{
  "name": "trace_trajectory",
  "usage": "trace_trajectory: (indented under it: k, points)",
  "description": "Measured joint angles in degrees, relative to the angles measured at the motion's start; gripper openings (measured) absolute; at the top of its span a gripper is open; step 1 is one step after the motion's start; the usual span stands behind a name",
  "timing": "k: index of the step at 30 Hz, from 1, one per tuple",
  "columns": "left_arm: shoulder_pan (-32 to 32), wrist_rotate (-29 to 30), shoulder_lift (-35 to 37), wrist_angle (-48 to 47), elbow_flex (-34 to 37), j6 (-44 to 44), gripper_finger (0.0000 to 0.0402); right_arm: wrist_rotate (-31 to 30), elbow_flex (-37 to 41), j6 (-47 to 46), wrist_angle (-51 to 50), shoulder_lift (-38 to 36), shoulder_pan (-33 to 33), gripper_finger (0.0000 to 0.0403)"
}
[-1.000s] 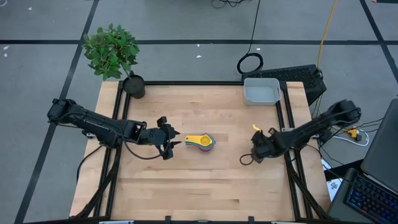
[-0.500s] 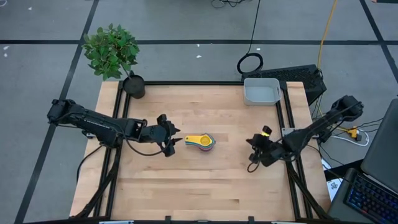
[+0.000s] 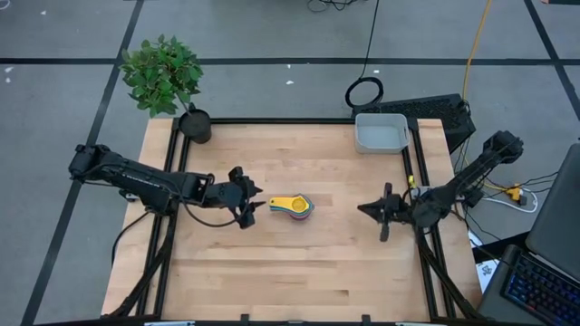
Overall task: Nest measuring cups in basket
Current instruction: Put the stacked colored measuring cups into the gray bin
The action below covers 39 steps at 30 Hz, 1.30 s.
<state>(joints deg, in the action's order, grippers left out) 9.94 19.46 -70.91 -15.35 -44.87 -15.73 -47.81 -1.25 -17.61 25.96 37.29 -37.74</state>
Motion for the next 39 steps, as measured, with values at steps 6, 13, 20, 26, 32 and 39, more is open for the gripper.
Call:
trace_trajectory:
  k: [6, 13, 20, 26, 32, 39]
  points:
    - [-0.97, 0.00, -0.02, -0.73, 0.03, -0.04, 0.0191, 1.91, 0.08, 15.65, 8.97, -5.18, 0.40, 0.0000]
    - [-0.99, -0.11, -0.02, -0.58, 0.03, 0.23, 0.0191, 5.16, 0.13, 18.01, 7.59, -7.34, 3.17, 0.0000]
    - [-2.45, -2.63, 0.00, 0.17, 0.03, 0.63, 0.0191, 20.96, 0.17, 18.53, 7.61, -7.03, 14.43, 0.0000]
    - [-2.58, -4.40, -0.08, 0.73, 0.03, 1.74, 0.0191, 31.25, 0.19, 17.57, 5.64, -7.10, 23.10, 0.0000]
    - [-2.58, -7.78, -4.33, 2.57, 0.00, 2.53, 0.0191, 37.96, 0.21, 15.42, 3.26, -7.10, 29.29, 0.0000]
    - [-2.58, -7.91, -9.12, 2.44, -2.48, 4.07, 0.0191, 40.57, 0.24, 16.86, 3.29, -7.14, 32.57, 0.0000]
